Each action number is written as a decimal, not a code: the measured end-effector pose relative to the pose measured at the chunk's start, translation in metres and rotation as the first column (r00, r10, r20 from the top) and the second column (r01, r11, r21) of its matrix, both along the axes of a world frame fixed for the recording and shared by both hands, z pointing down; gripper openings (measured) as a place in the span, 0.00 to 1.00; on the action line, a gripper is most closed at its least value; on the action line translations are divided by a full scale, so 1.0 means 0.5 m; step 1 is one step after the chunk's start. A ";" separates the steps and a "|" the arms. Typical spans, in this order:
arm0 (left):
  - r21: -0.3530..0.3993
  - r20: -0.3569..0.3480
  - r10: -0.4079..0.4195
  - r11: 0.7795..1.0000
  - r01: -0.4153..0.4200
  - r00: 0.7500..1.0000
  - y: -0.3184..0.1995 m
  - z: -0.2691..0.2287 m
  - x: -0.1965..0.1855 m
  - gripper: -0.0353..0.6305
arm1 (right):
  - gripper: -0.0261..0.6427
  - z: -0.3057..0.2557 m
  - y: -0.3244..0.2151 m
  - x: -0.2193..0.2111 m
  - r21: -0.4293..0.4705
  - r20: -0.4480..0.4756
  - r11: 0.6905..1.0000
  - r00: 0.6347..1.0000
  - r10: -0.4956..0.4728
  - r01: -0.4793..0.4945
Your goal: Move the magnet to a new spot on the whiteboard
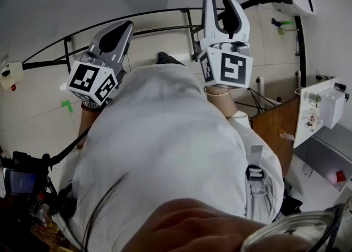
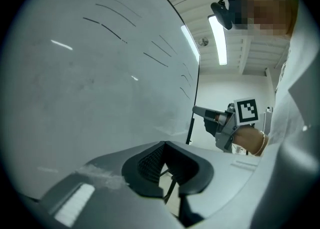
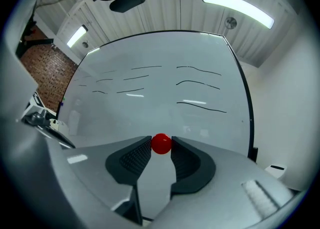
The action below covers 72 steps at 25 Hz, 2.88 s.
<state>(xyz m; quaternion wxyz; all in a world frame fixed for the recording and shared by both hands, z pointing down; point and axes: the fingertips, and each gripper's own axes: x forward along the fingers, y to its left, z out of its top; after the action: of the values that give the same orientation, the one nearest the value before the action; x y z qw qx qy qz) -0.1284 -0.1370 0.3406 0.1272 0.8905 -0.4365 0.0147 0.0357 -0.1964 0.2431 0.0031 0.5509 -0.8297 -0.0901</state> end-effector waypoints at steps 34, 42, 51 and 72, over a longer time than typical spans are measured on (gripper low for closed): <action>0.119 0.225 -0.127 0.988 0.102 0.966 0.183 -0.064 0.174 0.06 | 0.22 0.069 0.247 0.145 -0.059 0.010 0.973 0.975 -0.223 0.223; 0.118 0.235 -0.130 0.988 0.104 0.963 0.288 -0.065 0.270 0.06 | 0.22 0.096 0.335 0.203 -0.072 0.038 0.957 0.960 -0.279 0.281; 0.078 0.222 -0.076 0.995 0.060 0.972 0.309 -0.044 0.288 0.06 | 0.22 0.083 0.368 0.259 -0.073 0.015 0.973 0.975 -0.220 0.221; 0.013 0.218 -0.124 0.992 0.125 0.968 0.430 0.001 0.104 0.06 | 0.22 0.032 0.418 0.147 -0.073 0.125 0.978 0.975 -0.185 0.195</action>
<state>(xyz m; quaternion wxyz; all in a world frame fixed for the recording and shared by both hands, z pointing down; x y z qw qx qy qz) -0.0764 0.0782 0.3412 0.0797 0.8543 -0.5029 0.1046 0.1091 0.0125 0.2590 -0.0311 0.4727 -0.8804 -0.0220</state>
